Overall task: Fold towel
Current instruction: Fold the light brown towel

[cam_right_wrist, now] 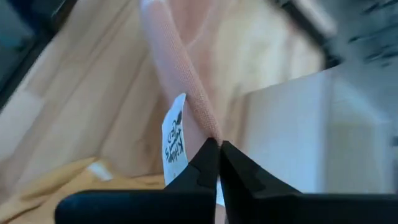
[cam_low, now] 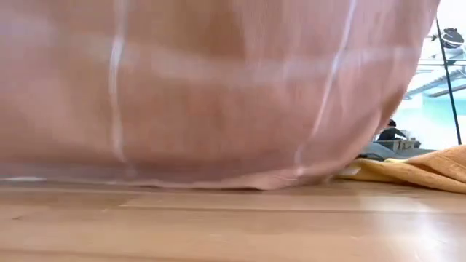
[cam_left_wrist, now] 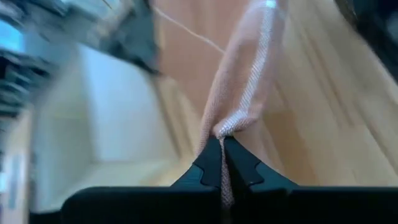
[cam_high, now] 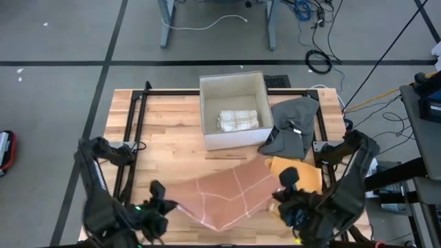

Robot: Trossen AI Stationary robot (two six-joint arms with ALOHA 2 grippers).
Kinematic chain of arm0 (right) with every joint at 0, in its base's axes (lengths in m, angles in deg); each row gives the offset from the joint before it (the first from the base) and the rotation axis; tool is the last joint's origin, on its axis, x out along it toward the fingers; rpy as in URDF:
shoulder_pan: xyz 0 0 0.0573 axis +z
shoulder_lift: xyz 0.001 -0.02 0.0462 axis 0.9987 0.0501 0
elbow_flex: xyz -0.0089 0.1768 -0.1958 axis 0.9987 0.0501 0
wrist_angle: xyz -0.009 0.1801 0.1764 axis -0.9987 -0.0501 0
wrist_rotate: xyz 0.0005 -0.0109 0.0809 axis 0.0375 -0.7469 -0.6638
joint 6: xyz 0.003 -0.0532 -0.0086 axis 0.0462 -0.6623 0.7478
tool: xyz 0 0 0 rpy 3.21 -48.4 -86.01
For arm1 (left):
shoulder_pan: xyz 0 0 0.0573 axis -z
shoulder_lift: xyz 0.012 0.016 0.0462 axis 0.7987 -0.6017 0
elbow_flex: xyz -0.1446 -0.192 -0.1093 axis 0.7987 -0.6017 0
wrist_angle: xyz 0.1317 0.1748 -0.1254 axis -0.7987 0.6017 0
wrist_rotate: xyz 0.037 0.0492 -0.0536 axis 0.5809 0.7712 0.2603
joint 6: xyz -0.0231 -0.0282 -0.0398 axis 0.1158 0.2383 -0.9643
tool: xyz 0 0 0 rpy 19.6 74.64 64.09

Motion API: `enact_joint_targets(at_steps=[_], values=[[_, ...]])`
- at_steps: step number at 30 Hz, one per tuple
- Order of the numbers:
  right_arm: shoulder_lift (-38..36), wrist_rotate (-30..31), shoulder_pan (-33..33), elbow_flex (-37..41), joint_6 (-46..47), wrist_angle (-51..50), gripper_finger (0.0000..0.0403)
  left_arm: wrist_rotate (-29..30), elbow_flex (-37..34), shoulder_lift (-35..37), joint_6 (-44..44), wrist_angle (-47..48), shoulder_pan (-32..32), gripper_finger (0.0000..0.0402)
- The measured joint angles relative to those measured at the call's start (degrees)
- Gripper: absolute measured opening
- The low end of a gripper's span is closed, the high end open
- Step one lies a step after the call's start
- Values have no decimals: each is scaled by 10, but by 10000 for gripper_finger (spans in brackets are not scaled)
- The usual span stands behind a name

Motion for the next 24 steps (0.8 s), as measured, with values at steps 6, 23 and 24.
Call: enact_joint_targets(at_steps=[6,23,24], values=[[-20,79,0,-115,-92,-20,0,90,56,62,68,0,4,1],[-142,81,-116,-148,-206,-23,0,45,68,169,144,0,-132,1],[-147,76,-125,-148,-207,-23,0,43,68,169,153,0,-143,1]])
